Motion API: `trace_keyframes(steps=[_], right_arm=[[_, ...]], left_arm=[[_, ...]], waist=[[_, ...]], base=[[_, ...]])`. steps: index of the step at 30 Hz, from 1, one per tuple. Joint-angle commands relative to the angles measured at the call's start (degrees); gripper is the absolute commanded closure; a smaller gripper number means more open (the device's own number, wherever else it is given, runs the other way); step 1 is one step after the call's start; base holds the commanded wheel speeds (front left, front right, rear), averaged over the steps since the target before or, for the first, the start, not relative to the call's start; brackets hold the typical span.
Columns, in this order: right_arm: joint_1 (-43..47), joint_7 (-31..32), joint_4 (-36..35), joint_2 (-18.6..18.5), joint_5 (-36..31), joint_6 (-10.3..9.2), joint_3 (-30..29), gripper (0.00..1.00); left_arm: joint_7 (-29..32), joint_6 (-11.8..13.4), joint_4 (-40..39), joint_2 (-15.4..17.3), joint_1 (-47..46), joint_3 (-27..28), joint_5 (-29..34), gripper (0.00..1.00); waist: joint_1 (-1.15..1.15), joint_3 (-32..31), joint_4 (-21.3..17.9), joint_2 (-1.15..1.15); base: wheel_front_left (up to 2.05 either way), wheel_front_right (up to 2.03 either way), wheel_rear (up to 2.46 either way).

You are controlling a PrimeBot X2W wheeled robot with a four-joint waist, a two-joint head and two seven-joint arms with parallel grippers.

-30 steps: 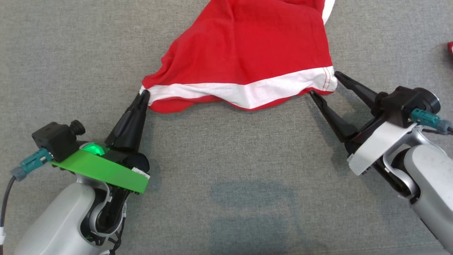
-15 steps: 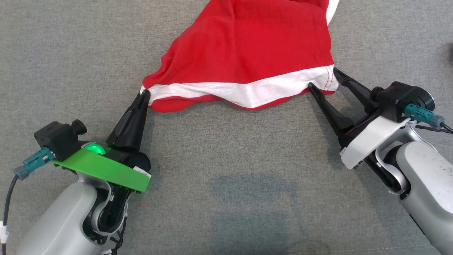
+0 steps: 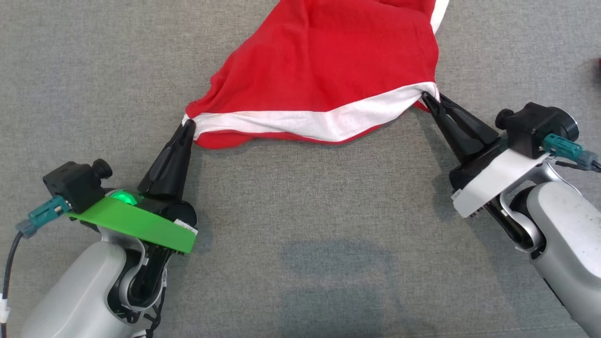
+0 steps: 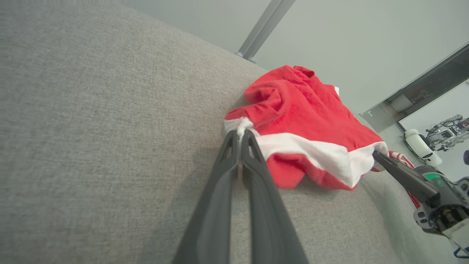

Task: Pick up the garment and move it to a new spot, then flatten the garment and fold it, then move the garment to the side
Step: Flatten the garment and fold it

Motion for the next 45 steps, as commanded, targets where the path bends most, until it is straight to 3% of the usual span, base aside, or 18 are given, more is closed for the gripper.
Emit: trace_keyframes(steps=[1,6,13,18,22,25,27,32,36,39,45], right_arm=[[0.5,-0.9,-1.0,-0.4,-0.3,-0.08,-0.8,1.00],[3.5,-1.5,-5.1,-1.4,1.2,-0.08,-5.2,1.00],[9.9,0.8,-15.1,-2.8,6.2,-0.09,-11.8,1.00],[13.1,6.3,-28.3,-2.7,13.3,-0.09,-21.0,1.00],[7.1,13.0,-31.7,-3.1,18.0,-0.10,-27.7,1.00],[-2.2,19.2,-28.6,-3.7,17.7,-0.13,-29.5,1.00],[-10.6,23.1,-24.0,-1.7,17.5,-0.15,-28.2,1.00],[-33.0,24.5,-5.5,6.8,7.9,-0.12,-24.5,1.00],[-49.7,17.1,9.6,15.7,-2.3,-0.10,-26.8,1.00],[-60.5,11.1,17.4,20.2,-9.6,-0.10,-28.7,1.00],[-70.2,5.1,28.0,23.0,-14.7,-0.09,-27.9,1.00]], left_arm=[[-0.1,0.3,-0.1,0.6,0.6,0.7,-0.3,1.00],[-0.3,1.1,-2.5,2.4,1.7,3.0,-0.2,1.00],[0.4,3.1,-11.7,6.3,4.8,5.2,-0.8,1.00],[4.8,7.4,-25.8,11.5,5.5,7.8,-2.1,1.00],[11.2,8.3,-31.2,15.2,-2.3,11.0,-4.7,1.00],[17.0,7.3,-28.5,16.2,-12.4,12.2,-5.8,1.00],[20.7,5.7,-23.4,15.6,-21.1,11.8,-5.9,1.00],[25.6,1.2,-2.9,8.5,-41.6,7.0,-2.0,1.00],[21.9,-1.2,13.2,2.0,-54.8,5.6,2.8,1.00],[17.5,-3.4,20.8,-0.4,-63.0,4.3,7.8,1.00],[8.2,-6.1,31.1,-1.6,-71.4,1.4,14.3,1.00]], waist=[[0.00,-0.7,-0.3,0.00],[0.00,-3.0,-0.7,0.00],[0.00,-7.1,-1.0,0.00],[0.00,-8.2,-1.4,0.00],[0.00,-4.9,-0.7,0.00],[0.00,-0.7,0.3,0.00],[0.00,2.0,0.8,0.00],[0.00,5.8,1.6,0.00],[0.00,7.8,1.9,0.00],[0.00,10.4,1.9,0.00],[0.00,14.2,1.1,0.00]], base=[[0.00,0.00,0.00],[0.00,0.00,0.00],[0.00,0.00,0.00],[0.00,0.00,0.00],[0.00,0.00,0.00],[0.00,0.00,0.00],[0.00,0.00,0.00],[0.00,0.00,0.00],[0.00,0.00,0.00],[0.00,0.00,0.00],[0.00,0.00,0.00]])
